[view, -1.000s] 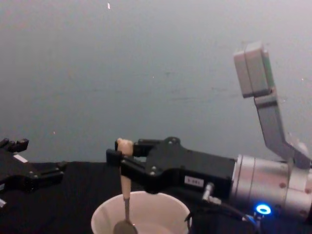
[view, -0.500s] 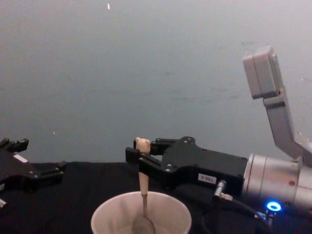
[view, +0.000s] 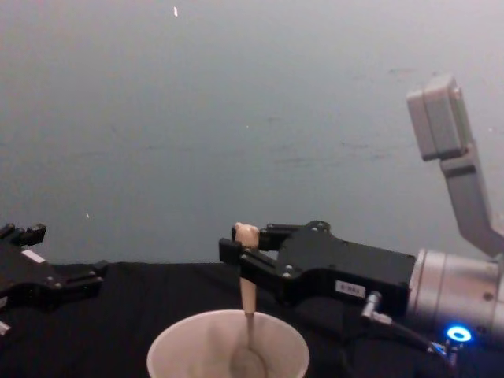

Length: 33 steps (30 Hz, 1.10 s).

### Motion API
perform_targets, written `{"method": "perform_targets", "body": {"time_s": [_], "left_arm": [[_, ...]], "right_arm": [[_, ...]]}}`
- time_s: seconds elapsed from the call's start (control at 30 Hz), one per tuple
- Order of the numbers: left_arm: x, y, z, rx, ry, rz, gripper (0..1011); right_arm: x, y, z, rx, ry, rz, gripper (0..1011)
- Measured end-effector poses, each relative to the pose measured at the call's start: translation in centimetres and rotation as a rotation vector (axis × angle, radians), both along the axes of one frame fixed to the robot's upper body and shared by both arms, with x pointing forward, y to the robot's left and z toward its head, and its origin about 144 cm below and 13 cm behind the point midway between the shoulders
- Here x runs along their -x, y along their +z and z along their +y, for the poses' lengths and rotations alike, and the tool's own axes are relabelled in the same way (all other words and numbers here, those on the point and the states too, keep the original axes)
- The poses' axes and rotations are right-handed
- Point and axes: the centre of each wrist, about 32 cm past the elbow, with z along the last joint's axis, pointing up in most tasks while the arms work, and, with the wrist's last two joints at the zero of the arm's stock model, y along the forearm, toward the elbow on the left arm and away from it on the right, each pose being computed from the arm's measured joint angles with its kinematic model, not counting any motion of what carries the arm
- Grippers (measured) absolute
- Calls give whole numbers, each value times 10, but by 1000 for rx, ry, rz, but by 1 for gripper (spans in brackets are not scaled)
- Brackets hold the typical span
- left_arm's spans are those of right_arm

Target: Pick up the stirring spoon with one hand, stir inside the cup, then place it back in its original position.

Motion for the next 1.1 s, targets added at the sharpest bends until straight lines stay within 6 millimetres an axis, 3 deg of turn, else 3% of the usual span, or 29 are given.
{"method": "perform_targets", "body": {"time_s": [0.33, 0.67, 1.1], "left_arm": [[0, 0, 0, 0, 0, 0, 1001], [0, 0, 0, 0, 0, 0, 1002], [0, 0, 0, 0, 0, 0, 1001]], "right_arm": [[17, 3, -12, 17, 22, 19, 212], [29, 1, 1, 6, 100, 44, 212], [4, 1, 32, -27, 111, 3, 212]]}}
